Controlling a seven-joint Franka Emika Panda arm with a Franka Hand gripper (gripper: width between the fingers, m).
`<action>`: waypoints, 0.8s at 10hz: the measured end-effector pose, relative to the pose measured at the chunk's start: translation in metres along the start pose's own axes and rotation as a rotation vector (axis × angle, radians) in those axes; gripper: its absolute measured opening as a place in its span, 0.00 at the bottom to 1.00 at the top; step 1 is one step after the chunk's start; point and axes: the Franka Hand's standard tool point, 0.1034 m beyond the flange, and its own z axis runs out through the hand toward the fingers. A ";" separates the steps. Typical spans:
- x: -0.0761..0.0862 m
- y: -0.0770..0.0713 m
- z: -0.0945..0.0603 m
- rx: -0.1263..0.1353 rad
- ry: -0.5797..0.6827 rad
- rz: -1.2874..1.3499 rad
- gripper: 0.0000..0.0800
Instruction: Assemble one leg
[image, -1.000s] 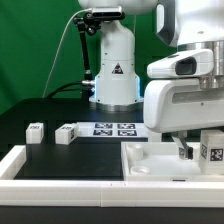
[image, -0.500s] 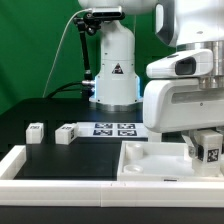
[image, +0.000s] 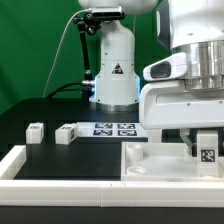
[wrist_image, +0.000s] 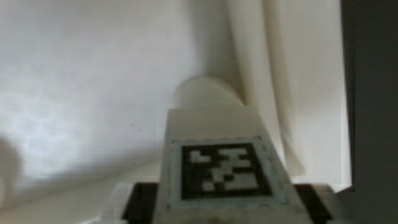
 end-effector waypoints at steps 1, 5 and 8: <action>0.000 0.000 -0.001 -0.003 0.007 0.161 0.35; 0.004 0.004 -0.002 0.034 0.004 0.679 0.36; -0.003 -0.001 -0.001 0.059 -0.035 1.208 0.36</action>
Offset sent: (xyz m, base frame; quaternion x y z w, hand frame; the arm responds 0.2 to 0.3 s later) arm -0.0060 -0.0025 -0.0089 0.0395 -0.0196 0.4687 0.8822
